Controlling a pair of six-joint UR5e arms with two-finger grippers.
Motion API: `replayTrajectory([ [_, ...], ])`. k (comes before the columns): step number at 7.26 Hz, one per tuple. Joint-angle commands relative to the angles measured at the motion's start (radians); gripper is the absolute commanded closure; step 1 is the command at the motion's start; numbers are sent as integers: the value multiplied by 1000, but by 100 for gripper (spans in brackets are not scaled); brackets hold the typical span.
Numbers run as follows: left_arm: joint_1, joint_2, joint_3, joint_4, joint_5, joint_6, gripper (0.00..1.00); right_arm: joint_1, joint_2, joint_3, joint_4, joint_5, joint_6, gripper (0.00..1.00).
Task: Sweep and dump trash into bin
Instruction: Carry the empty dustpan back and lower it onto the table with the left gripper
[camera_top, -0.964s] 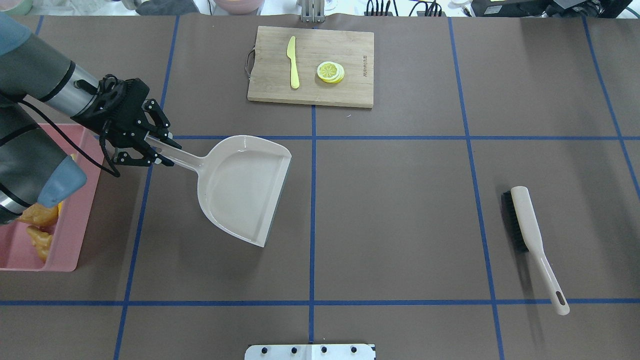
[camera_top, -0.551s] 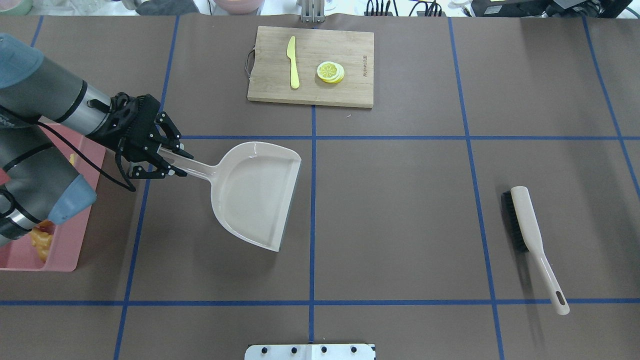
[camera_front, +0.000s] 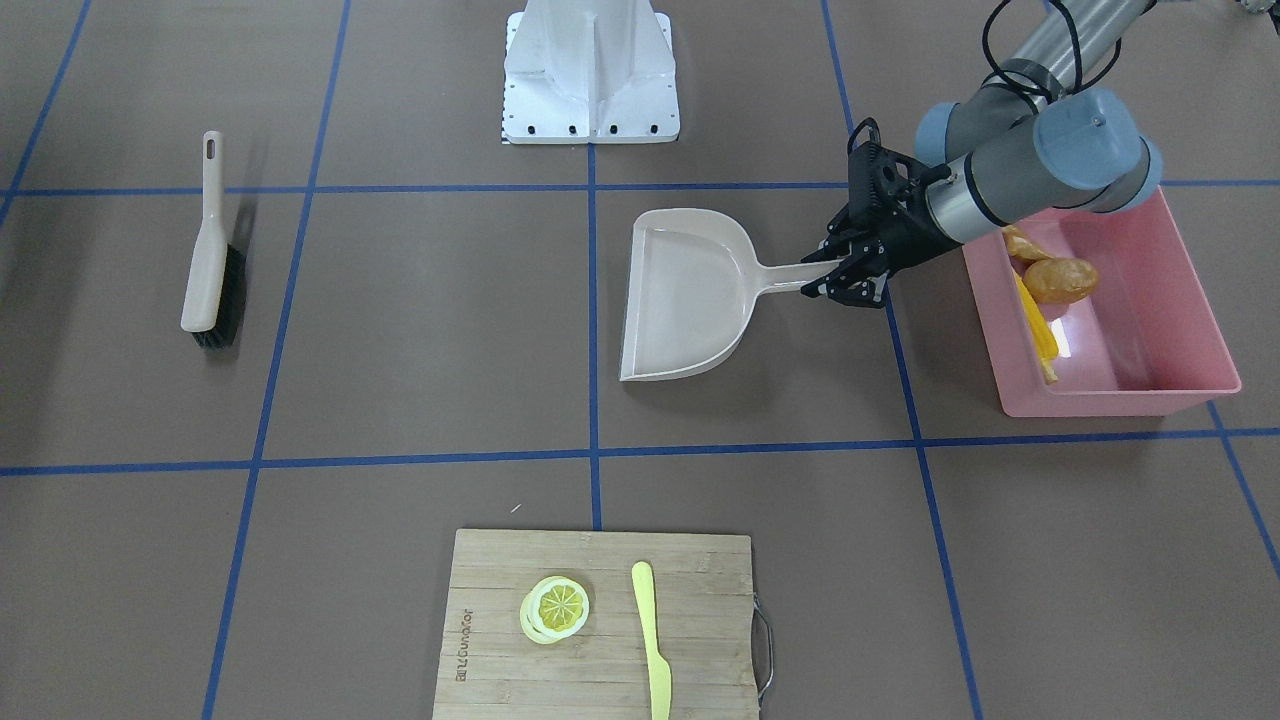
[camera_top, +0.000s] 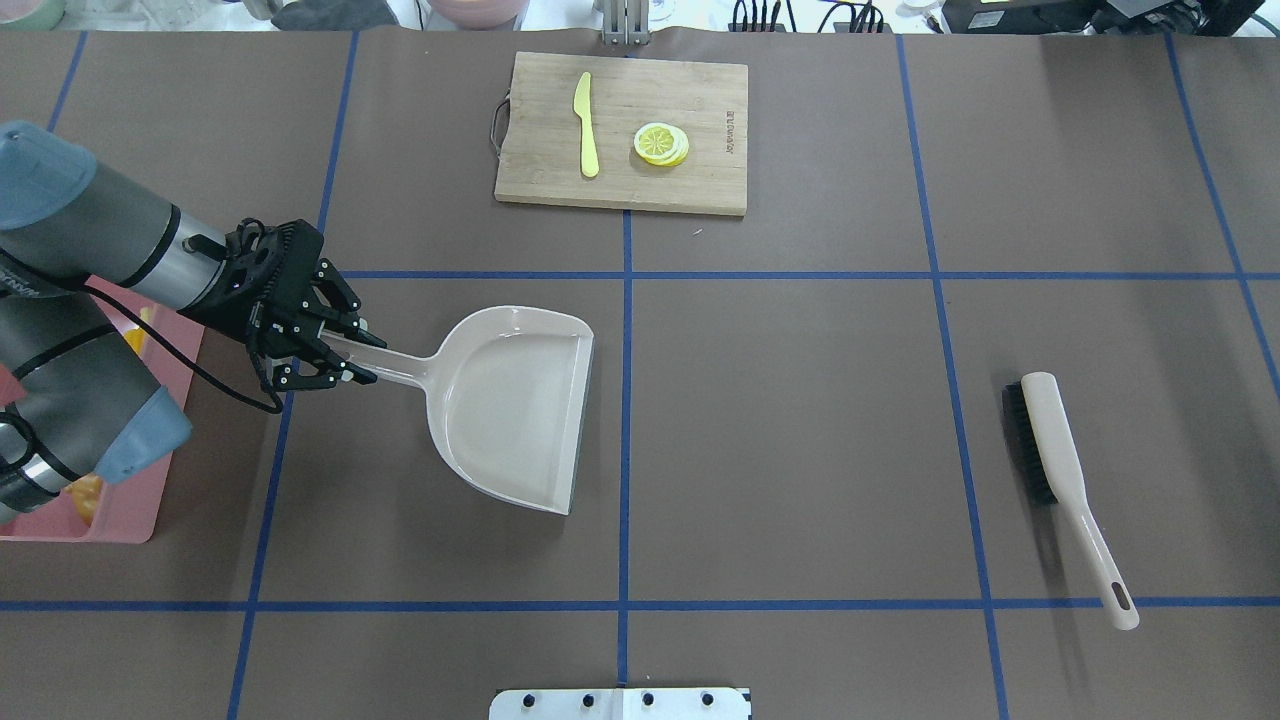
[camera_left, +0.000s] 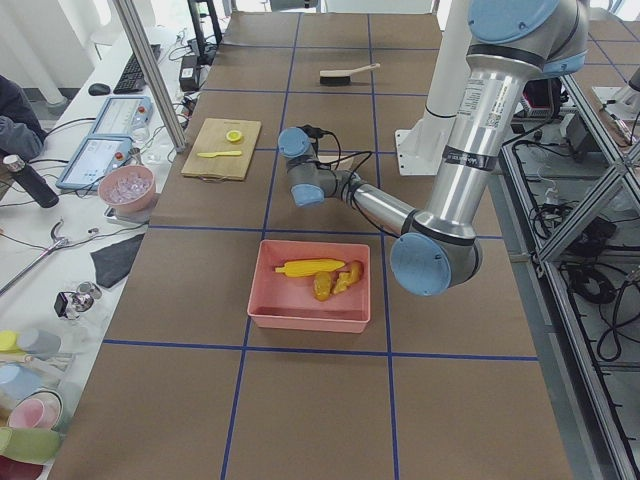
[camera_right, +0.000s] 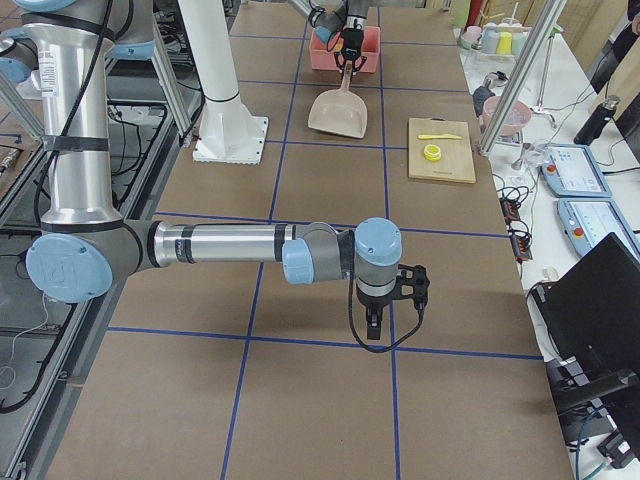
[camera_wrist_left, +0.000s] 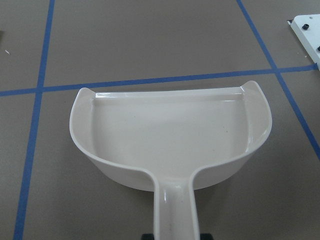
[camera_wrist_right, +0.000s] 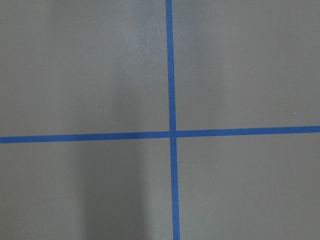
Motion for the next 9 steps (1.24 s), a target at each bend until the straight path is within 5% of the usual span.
replayTrajectory([
  [1, 8, 9, -1, -52, 8, -44, 100, 0, -1, -1, 0, 0, 0, 0],
  [8, 63, 9, 27, -115, 71, -19, 100, 0, -8, 1, 5, 2, -2, 0],
  [9, 67, 9, 27, -124, 73, -19, 86, 0, -8, 1, 5, 2, -2, 0],
])
